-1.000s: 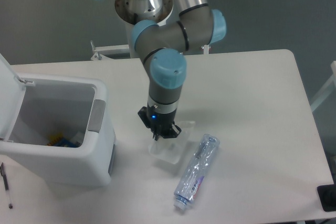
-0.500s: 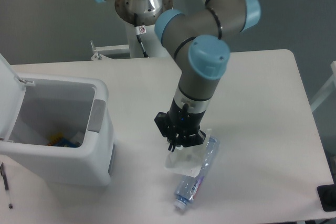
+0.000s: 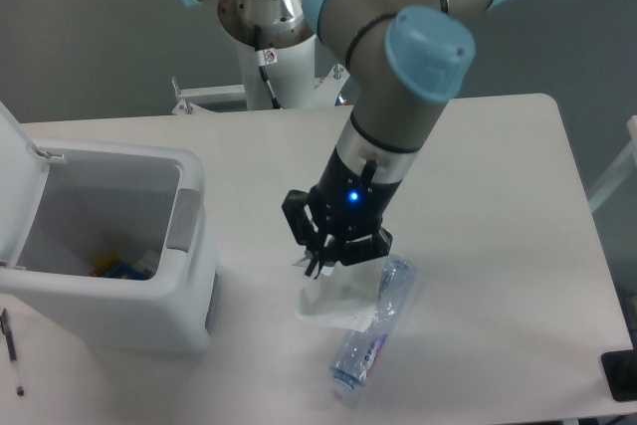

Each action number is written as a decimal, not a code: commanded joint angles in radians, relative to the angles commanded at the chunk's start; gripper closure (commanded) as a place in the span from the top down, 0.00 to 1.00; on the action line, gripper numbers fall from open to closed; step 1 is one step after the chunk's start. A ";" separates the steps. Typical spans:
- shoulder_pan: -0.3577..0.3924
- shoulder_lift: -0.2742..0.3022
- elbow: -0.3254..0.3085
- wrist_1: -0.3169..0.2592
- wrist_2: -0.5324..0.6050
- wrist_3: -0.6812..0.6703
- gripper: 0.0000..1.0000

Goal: Place the trash in the trash can
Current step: 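Lift the tissue and carry it over the trash bin, then open the gripper to drop the tissue into the bin, then move the gripper back over the clear plastic water bottle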

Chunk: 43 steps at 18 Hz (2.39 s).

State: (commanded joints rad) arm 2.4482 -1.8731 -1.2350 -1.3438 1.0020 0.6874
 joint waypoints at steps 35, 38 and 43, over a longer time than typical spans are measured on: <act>-0.256 0.083 -0.083 0.101 -0.006 -0.181 1.00; -0.169 0.065 -0.074 0.101 -0.006 -0.178 1.00; -0.065 0.008 -0.043 0.109 -0.005 -0.175 1.00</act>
State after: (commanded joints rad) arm 2.3837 -1.8651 -1.2779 -1.2349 0.9971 0.5123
